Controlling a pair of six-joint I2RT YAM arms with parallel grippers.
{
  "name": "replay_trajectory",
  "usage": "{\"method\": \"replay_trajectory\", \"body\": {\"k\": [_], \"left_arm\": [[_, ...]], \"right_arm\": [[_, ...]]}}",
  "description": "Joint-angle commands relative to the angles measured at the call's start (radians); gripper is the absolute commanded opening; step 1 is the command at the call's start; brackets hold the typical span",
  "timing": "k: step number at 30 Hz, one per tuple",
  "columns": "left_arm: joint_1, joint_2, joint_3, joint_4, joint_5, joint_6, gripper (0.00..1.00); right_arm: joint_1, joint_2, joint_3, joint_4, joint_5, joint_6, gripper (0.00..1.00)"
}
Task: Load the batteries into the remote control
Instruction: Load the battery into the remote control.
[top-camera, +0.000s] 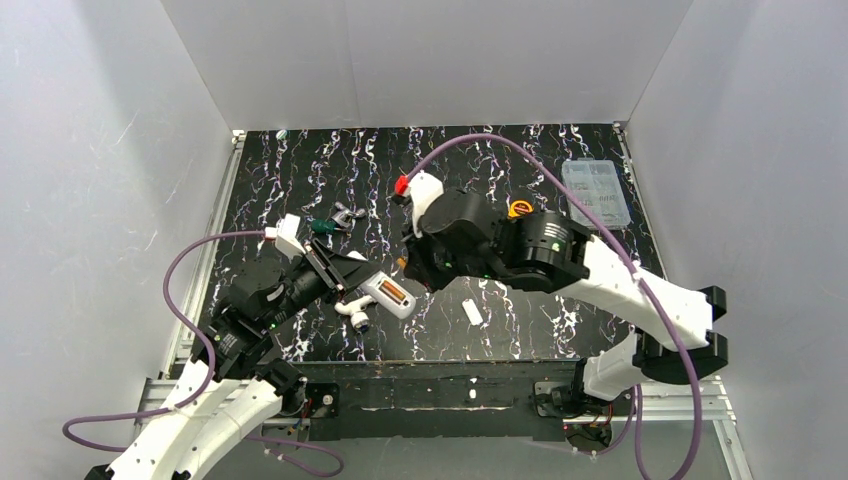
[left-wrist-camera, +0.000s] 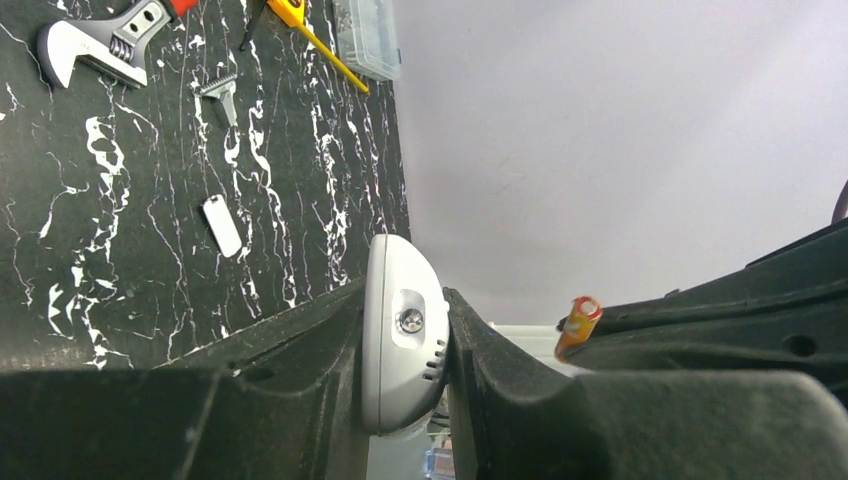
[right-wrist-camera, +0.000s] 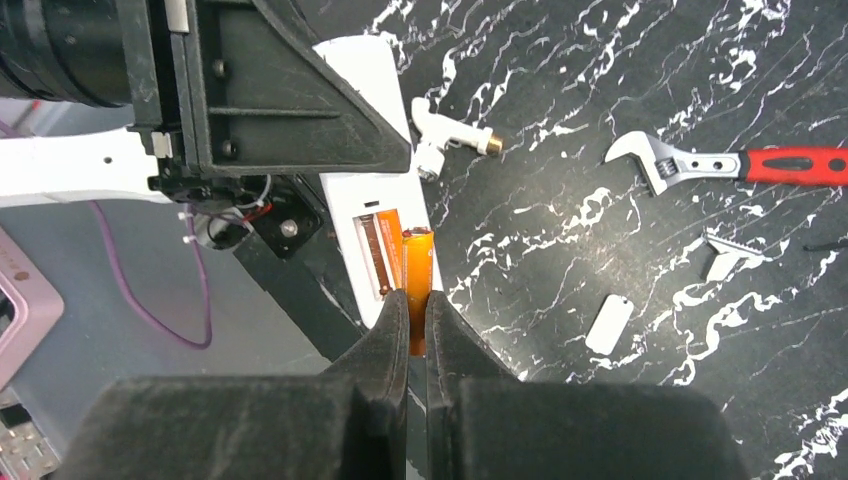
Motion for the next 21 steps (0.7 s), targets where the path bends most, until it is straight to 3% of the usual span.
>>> {"method": "replay_trajectory", "body": {"k": [1,21], "left_arm": [[0.004,-0.01,-0.017,0.13,-0.019,-0.061,0.0],[0.004,-0.004,-0.029,0.147,-0.017,-0.093,0.0]], "right_arm": [[0.015,0.035,0.081,-0.074,-0.002,0.005,0.01],[0.033,0.155,0.137,-0.092,-0.066,-0.011,0.01]]}}
